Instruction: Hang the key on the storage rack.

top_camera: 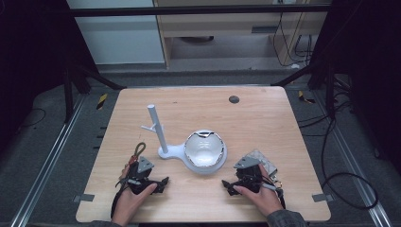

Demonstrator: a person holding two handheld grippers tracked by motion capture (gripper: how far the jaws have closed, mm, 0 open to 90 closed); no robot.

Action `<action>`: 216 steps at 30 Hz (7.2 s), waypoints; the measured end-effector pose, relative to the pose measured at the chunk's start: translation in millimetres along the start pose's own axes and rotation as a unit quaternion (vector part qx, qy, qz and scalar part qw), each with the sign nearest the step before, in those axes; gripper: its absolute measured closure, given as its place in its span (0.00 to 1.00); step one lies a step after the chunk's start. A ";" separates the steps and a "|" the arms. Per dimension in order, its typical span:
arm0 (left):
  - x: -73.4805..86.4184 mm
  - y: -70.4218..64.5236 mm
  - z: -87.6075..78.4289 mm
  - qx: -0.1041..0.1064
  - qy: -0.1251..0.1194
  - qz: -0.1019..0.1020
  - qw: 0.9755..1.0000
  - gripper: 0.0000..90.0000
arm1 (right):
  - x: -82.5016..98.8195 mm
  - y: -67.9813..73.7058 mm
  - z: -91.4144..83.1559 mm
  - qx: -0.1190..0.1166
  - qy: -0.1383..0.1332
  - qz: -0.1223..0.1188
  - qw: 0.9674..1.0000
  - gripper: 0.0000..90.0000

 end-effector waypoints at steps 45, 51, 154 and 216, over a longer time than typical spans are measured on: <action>-37.1 111.0 -59.4 -0.107 0.137 -0.049 0.984 0.18 | 4.0 -1.0 -4.2 0.006 0.001 0.006 1.000 0.01; -33.5 115.6 -51.3 -0.103 0.158 -0.055 0.980 0.25 | 3.6 -1.3 -3.7 0.006 0.000 0.007 1.000 0.01; -48.0 7.3 -134.2 -0.054 -0.128 0.001 0.990 0.74 | 2.5 -1.5 -2.5 0.005 0.000 0.004 1.000 0.00; -84.2 2.9 -120.6 -0.036 -0.168 -0.028 0.985 0.73 | 2.6 -1.5 -2.6 0.005 0.001 0.004 1.000 0.00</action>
Point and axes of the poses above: each handheld gripper's, and its own axes: z roughly forward along the jaws, x roughly out of its underside, y roughly to its left, the point moved 7 cm from there along z, roughly forward along the jaws, and after that the axes turned 2 degrees about -z, right-handed, at the moved point
